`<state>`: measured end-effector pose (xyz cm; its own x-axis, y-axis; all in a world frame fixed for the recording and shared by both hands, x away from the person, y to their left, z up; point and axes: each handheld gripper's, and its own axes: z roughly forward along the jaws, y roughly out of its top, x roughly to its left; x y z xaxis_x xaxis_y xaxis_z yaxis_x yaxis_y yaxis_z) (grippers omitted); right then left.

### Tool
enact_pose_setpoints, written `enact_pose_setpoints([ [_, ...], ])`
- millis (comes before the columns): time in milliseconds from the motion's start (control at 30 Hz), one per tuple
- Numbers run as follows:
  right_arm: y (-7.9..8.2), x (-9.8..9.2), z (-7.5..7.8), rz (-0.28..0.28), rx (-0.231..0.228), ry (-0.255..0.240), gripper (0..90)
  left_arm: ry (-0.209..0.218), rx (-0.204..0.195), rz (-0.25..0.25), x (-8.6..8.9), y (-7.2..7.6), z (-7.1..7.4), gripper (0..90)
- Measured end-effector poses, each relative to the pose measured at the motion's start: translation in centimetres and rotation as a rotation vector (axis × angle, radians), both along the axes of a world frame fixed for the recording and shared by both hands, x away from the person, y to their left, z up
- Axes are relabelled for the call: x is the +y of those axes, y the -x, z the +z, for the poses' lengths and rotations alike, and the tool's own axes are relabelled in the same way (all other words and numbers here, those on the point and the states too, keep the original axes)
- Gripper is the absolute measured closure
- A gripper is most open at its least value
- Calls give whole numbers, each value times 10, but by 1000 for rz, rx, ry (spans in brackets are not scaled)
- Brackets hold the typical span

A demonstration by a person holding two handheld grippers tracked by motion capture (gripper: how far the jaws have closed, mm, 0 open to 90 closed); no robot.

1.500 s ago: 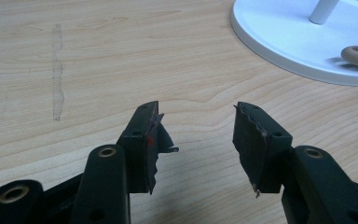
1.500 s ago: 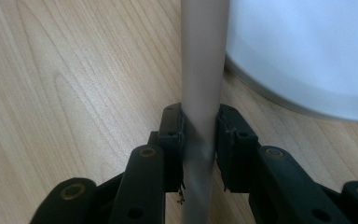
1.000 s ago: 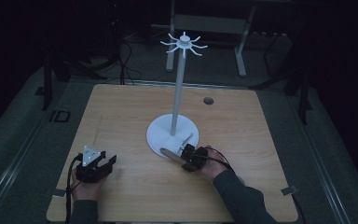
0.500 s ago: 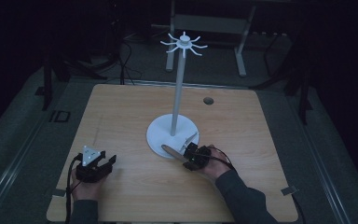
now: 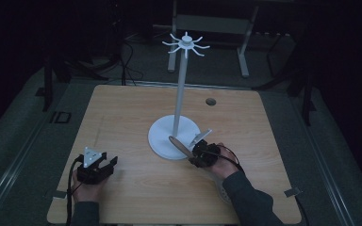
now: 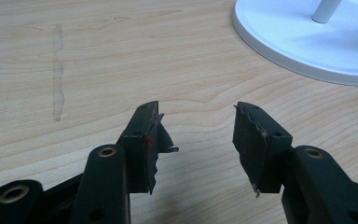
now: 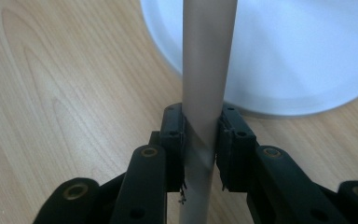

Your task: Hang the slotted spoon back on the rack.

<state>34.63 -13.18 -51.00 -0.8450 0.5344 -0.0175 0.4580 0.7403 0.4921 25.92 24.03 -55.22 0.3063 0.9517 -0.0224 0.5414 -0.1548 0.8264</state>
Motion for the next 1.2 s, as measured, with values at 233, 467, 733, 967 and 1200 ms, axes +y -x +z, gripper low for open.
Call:
enact_pose_setpoints([
  [233,-2,-8,8,-39,-39,-44,742,3,-7,2,1,1,1,514],
  [467,-4,-13,17,-67,-78,-79,742,8,-11,9,2,1,1,514],
  [733,-6,-21,27,-99,-120,-123,742,5,-12,13,2,2,1,514],
  [967,-7,-26,36,-120,-157,-163,742,13,-20,19,4,3,3,514],
  [1200,-8,-32,46,-134,-197,-209,742,8,-14,23,3,2,2,513],
])
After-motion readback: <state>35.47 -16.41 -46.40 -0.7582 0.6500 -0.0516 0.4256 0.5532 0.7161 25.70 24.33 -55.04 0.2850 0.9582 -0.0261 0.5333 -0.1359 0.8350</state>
